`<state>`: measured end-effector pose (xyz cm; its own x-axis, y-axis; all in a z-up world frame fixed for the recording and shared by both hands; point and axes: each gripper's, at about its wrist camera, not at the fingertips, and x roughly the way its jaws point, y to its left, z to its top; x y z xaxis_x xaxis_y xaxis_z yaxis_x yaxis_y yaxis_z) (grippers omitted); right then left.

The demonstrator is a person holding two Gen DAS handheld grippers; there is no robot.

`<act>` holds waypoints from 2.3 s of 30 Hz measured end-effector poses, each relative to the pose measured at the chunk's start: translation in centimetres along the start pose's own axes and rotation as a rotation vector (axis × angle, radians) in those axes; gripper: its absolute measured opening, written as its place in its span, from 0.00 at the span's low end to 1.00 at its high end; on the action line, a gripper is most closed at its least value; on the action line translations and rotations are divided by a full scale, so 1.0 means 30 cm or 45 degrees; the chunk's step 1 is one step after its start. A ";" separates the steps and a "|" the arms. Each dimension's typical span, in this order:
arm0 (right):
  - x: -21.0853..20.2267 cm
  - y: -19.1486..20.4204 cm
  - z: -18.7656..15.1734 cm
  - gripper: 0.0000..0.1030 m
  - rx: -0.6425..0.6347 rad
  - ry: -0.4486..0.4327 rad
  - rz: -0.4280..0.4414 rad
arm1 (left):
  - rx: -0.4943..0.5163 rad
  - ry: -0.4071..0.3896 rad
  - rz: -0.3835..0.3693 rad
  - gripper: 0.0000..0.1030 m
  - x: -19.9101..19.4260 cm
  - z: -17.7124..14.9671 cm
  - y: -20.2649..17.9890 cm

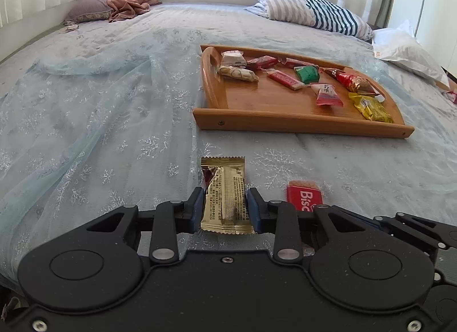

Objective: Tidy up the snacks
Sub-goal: 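Grasp the red Biscoff packet with the right tool while the left tool grasps the gold biscuit, then lift both held snacks and carry them toward the wooden tray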

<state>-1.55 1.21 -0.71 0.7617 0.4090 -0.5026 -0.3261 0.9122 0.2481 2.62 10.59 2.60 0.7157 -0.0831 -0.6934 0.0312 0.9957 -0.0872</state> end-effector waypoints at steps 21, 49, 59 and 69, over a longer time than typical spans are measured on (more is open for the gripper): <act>0.060 0.087 -0.031 0.46 -0.018 -0.082 -0.292 | -0.014 -0.003 0.010 0.32 0.003 -0.024 0.035; -0.015 -0.002 -0.036 0.40 0.029 -0.164 -0.380 | 0.001 -0.080 0.059 0.37 0.043 -0.033 -0.024; -0.009 -0.007 -0.034 0.40 0.038 -0.170 -0.383 | -0.029 -0.088 0.061 0.30 0.027 -0.029 -0.028; -0.018 -0.010 -0.033 0.33 0.041 -0.180 -0.389 | -0.039 -0.133 0.026 0.30 -0.037 -0.010 -0.045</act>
<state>-2.42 0.74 -1.35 0.8924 0.1071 -0.4384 -0.0544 0.9899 0.1309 1.57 9.34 3.28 0.7851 -0.0565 -0.6168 -0.0044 0.9953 -0.0967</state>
